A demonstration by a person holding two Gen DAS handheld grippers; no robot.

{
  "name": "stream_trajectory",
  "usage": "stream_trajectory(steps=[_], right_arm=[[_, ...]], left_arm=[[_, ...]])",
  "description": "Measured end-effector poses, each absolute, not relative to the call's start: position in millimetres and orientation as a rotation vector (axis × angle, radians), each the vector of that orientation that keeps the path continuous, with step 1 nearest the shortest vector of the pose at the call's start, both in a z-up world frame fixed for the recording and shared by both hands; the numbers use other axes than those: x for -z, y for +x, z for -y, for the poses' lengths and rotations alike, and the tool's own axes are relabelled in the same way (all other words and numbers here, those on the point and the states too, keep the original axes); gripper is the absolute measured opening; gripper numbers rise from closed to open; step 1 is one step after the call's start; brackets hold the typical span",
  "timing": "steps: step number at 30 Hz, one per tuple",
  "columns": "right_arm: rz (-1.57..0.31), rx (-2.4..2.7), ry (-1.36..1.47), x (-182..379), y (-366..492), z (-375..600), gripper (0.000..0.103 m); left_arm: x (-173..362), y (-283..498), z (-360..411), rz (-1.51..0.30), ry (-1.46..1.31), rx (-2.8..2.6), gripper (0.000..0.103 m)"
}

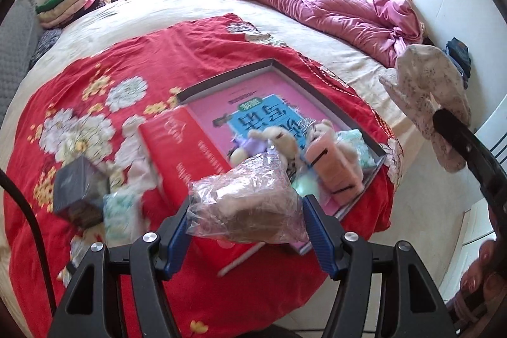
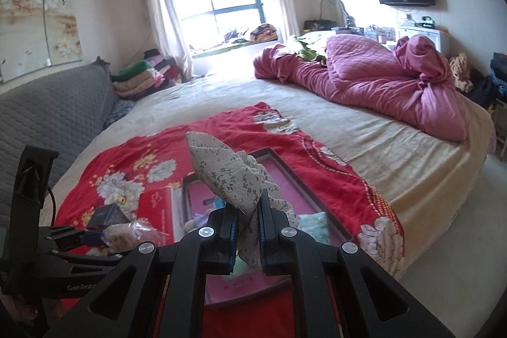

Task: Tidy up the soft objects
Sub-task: 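Carry the clear bag with the left tool while the right tool carries the scrunchie, then lower the clear bag into the tray with left tool while right tool lowers the scrunchie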

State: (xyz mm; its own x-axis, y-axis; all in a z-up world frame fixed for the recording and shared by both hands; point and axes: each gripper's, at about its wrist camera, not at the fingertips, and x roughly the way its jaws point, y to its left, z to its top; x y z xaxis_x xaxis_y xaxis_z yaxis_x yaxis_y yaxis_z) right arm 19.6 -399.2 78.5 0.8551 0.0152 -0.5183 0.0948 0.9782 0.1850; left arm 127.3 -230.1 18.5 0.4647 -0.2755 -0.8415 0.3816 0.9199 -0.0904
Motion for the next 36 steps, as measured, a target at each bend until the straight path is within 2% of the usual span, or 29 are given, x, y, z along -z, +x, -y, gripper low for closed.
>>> stream_trajectory(steps=[18,36], right_arm=[[-0.57,0.142,0.184,-58,56,427,0.011],[-0.718,0.169,0.141,6,113,433,0.012]], left_arm=[[18,173,284,-1.065,0.198,0.448,0.066],[39,189,293,-1.091,0.222,0.449,0.066]])
